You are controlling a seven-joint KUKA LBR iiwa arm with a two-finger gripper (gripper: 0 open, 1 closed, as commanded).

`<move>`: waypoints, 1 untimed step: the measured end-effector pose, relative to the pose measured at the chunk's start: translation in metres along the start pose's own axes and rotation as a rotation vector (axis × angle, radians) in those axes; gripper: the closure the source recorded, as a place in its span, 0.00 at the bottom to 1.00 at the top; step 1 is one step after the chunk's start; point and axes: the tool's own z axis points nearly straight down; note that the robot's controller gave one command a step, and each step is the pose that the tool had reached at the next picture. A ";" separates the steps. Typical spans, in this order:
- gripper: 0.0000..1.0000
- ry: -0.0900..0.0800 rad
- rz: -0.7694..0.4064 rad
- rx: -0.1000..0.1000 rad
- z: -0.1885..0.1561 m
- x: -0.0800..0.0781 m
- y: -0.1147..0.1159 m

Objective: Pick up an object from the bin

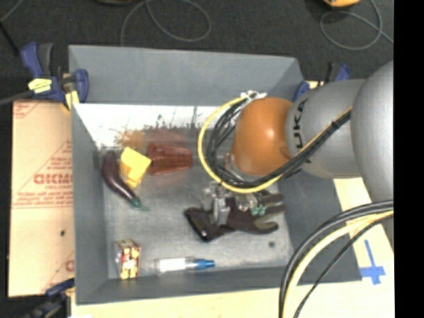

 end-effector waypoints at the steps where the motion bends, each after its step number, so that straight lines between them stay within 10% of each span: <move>1: 1.00 -0.004 0.022 0.001 -0.118 -0.009 -0.010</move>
Offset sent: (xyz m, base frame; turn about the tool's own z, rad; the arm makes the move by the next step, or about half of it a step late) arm 0.0000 0.0000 0.0000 0.0000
